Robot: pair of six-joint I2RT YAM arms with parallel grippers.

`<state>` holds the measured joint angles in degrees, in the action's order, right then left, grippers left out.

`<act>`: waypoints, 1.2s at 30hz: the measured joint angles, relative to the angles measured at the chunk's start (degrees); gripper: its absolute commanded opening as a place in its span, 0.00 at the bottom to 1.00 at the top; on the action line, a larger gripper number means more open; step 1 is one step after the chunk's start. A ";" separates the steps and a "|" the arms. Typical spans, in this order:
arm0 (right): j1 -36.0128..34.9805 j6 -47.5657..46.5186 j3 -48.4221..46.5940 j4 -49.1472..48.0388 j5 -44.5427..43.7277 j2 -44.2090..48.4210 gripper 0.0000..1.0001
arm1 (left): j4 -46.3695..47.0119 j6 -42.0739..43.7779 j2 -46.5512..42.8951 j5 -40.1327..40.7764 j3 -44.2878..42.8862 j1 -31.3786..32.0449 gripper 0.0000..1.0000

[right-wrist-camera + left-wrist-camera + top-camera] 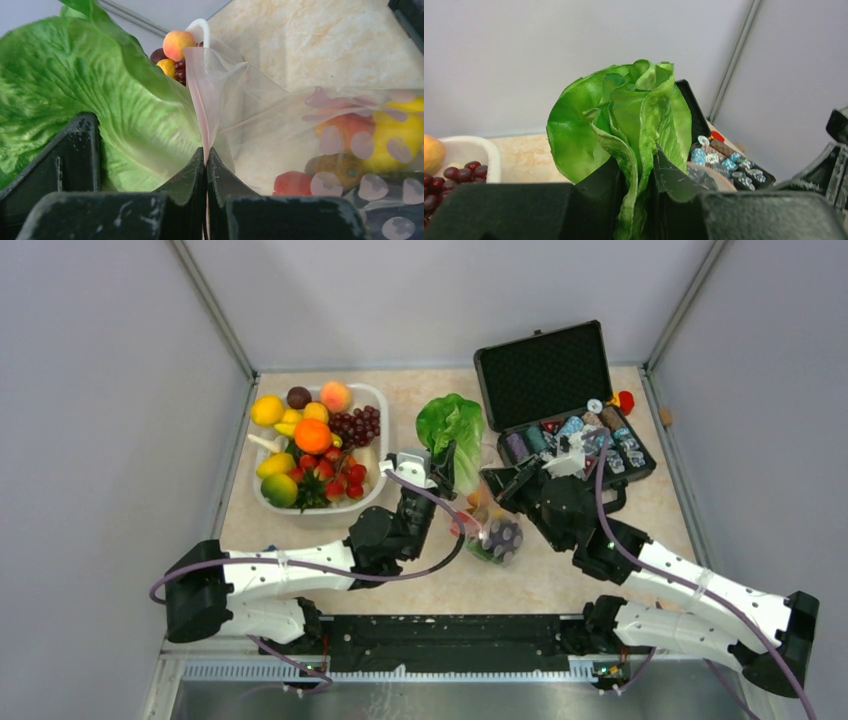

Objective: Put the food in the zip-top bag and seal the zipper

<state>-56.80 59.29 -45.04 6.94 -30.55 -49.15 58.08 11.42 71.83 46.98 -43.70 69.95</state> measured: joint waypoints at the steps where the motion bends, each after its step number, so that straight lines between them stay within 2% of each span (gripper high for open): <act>1: 0.00 -0.39 -0.07 0.35 -0.68 0.02 0.00 | -0.83 -1.09 0.02 -0.28 0.17 -0.02 0.00; 7: 0.00 -2.54 -1.27 1.99 -4.20 0.02 0.00 | -0.98 -9.18 0.55 -1.27 2.95 -0.02 0.00; 14: 0.00 -2.25 -1.27 2.60 -6.05 1.07 0.00 | 6.82 -15.98 6.62 -0.59 4.72 -0.07 0.00; 18: 0.00 -2.05 -1.25 3.65 -6.86 2.03 0.01 | 7.85 -14.97 8.61 -1.66 6.14 -0.04 0.00; 23: 0.00 -2.99 -1.25 5.86 -8.28 2.40 0.02 | 8.70 -9.07 9.07 -2.86 7.23 0.50 0.03; 29: 0.00 -5.31 -1.27 9.16 -8.26 2.27 0.00 | 8.48 -4.92 9.03 -7.17 8.37 0.70 0.18; 32: 0.00 -6.56 -1.27 10.67 -8.24 2.14 0.00 | 7.54 -4.85 8.50 -10.25 8.83 0.70 0.33; 34: 0.00 -8.04 -1.38 11.37 -8.02 2.12 0.00 | 7.15 -4.87 7.39 -12.15 9.99 0.70 0.49; 35: 0.00 -8.70 -1.73 12.13 -7.91 2.03 0.00 | 6.78 -5.03 6.56 -13.42 10.69 0.66 0.53; 36: 0.00 -9.31 -2.05 12.70 -7.80 1.95 0.00 | 5.99 -5.22 5.53 -14.67 11.23 0.63 0.63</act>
<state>-56.80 49.98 -47.09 19.64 -38.35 -47.20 64.07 6.20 77.36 32.32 -32.47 70.59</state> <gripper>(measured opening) 0.004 0.456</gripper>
